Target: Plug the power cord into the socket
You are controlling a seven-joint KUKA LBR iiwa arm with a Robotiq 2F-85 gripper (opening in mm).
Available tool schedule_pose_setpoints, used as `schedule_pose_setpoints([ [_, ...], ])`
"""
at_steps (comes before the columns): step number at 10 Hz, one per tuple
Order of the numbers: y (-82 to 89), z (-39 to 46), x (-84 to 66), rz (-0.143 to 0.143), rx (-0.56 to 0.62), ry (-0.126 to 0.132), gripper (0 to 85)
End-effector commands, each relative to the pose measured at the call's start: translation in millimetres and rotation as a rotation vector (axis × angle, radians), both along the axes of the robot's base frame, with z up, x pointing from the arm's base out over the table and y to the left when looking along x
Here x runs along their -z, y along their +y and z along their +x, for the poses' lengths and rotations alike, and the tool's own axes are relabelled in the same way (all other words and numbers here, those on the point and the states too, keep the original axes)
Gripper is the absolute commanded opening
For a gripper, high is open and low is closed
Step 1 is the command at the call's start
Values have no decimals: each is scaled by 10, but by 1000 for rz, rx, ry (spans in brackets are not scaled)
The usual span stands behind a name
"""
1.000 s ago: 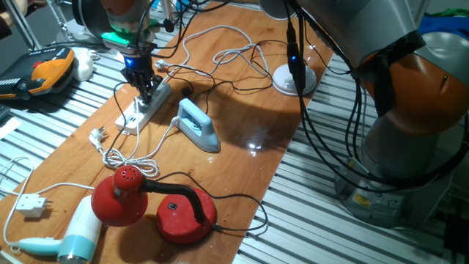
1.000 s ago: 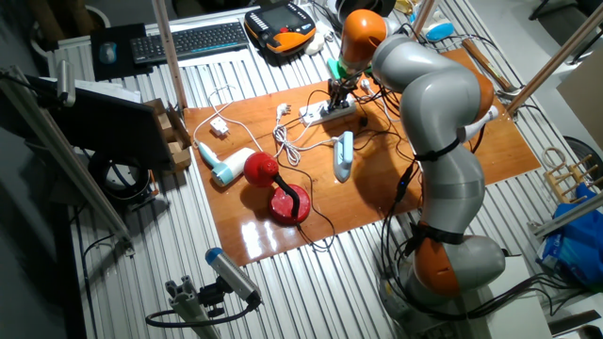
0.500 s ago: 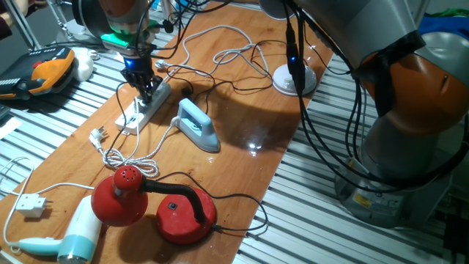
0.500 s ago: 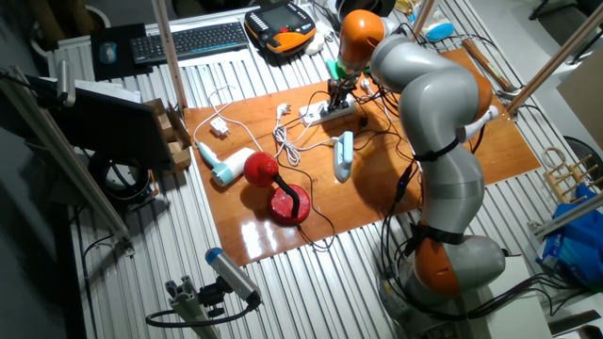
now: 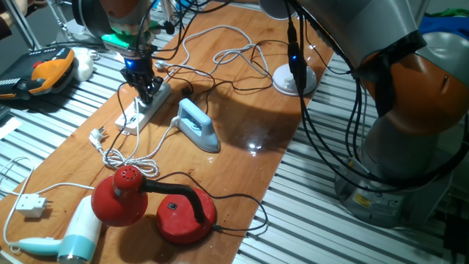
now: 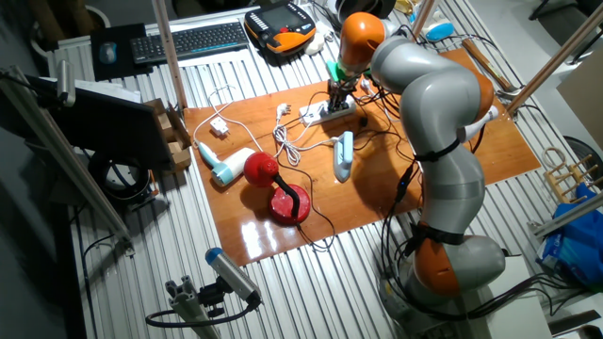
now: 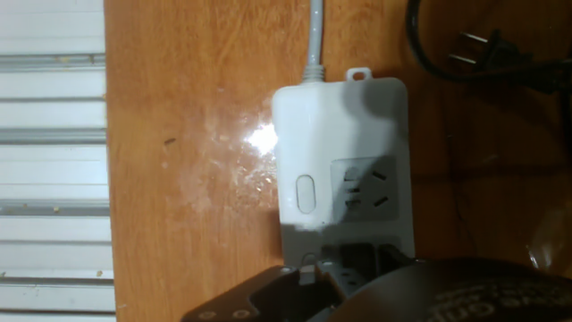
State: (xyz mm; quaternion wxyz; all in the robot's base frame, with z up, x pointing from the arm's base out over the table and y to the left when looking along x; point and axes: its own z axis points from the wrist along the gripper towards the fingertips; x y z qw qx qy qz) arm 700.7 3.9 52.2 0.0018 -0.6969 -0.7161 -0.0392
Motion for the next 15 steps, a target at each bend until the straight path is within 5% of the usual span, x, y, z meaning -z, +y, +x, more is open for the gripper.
schedule_pose_setpoints([
  [1,0,12,-56,-2,-4,-2,850],
  [7,8,3,-306,-20,-37,15,850],
  [8,15,-21,-377,-23,-59,18,680],
  [14,70,-182,-793,-65,-361,37,680],
  [15,77,-210,-818,-76,-415,42,340],
])
